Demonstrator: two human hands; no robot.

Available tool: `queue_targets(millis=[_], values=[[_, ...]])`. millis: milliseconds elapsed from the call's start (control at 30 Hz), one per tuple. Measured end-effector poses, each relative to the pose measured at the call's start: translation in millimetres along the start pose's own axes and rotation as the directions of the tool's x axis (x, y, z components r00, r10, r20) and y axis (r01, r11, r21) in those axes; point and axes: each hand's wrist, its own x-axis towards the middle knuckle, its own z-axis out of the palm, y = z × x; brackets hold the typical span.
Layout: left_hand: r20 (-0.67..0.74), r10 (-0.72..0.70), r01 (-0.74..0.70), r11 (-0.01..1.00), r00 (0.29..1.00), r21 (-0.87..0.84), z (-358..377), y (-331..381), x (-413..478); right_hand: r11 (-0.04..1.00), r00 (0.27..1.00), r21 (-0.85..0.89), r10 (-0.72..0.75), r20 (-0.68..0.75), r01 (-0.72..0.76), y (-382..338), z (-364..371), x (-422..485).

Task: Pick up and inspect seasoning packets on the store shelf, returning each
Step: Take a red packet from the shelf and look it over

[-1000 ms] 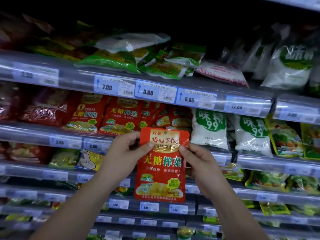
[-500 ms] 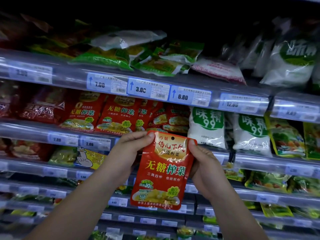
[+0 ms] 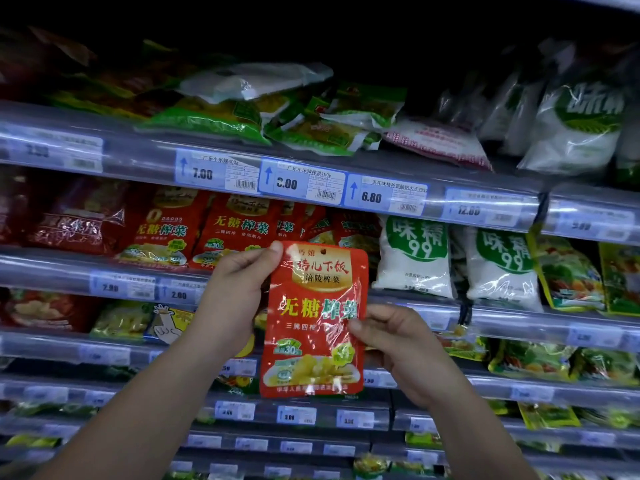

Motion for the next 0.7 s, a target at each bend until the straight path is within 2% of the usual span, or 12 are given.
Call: queue_targets(millis=[67,133,200,333,400,533,700], values=[[0.033,0.007,-0.010,0.997,0.999,0.079,-5.9,-1.7,4.2,1.000,0.999,-0.001,-0.011,-0.046,0.011,0.4,-1.7,1.9],[0.132,-0.029,-0.007,0.964,0.991,0.268,-9.9,-5.4,3.0,0.999,0.994,0.002,-0.033,-0.105,0.033,-3.5,-1.9,5.8],[0.181,-0.049,-0.023,0.925,0.982,0.379,-11.3,-10.5,2.2,0.998,0.988,-0.028,-0.061,-0.144,0.057,-9.9,-1.8,9.5],[0.119,0.076,-0.118,0.907,0.990,0.403,-13.4,-11.8,7.8,0.978,0.991,-0.195,-0.091,-0.096,0.071,-22.6,1.5,14.1],[0.099,0.145,-0.174,0.885,0.984,0.432,-14.1,-7.4,12.8,0.967,0.979,-0.239,-0.131,-0.154,0.092,-26.7,4.6,21.5],[0.108,0.236,-0.254,0.783,0.966,0.568,-11.6,-1.9,26.7,0.952,0.938,-0.278,-0.209,-0.278,0.129,-31.9,8.9,52.0],[0.103,0.355,-0.301,0.566,0.929,0.767,-6.7,-4.0,46.5,0.906,0.896,-0.392,-0.301,-0.327,0.162,-32.8,16.6,85.8]])
